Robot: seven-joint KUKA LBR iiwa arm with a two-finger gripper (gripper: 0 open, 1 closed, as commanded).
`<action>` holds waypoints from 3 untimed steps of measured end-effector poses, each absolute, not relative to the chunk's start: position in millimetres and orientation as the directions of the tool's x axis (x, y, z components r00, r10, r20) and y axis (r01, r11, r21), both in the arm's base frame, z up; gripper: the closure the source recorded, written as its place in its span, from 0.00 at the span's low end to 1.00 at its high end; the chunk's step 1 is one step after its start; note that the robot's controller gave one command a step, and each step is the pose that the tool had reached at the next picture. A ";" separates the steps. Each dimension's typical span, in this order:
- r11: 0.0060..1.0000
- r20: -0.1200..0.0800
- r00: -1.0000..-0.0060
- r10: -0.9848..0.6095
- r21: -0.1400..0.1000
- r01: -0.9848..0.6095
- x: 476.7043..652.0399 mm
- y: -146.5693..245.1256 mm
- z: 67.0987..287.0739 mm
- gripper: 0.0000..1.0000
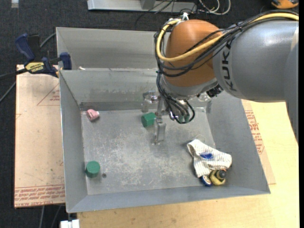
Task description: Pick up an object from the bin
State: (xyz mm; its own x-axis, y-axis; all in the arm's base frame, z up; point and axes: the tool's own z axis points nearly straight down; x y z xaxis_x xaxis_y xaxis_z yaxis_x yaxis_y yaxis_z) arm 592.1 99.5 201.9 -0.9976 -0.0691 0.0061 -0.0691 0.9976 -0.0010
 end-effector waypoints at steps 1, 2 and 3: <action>0.969 -0.006 -0.969 -0.249 0.002 -0.249 586.3 91.9 193.1 0.00; 0.988 0.009 -0.988 -0.156 -0.002 -0.157 605.2 15.1 135.6 0.00; 0.949 -0.012 -0.949 -0.315 0.002 -0.315 642.7 66.0 147.5 0.00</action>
Offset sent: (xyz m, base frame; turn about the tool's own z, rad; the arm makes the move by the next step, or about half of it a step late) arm 0.0135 -0.0809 -0.0636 -0.0954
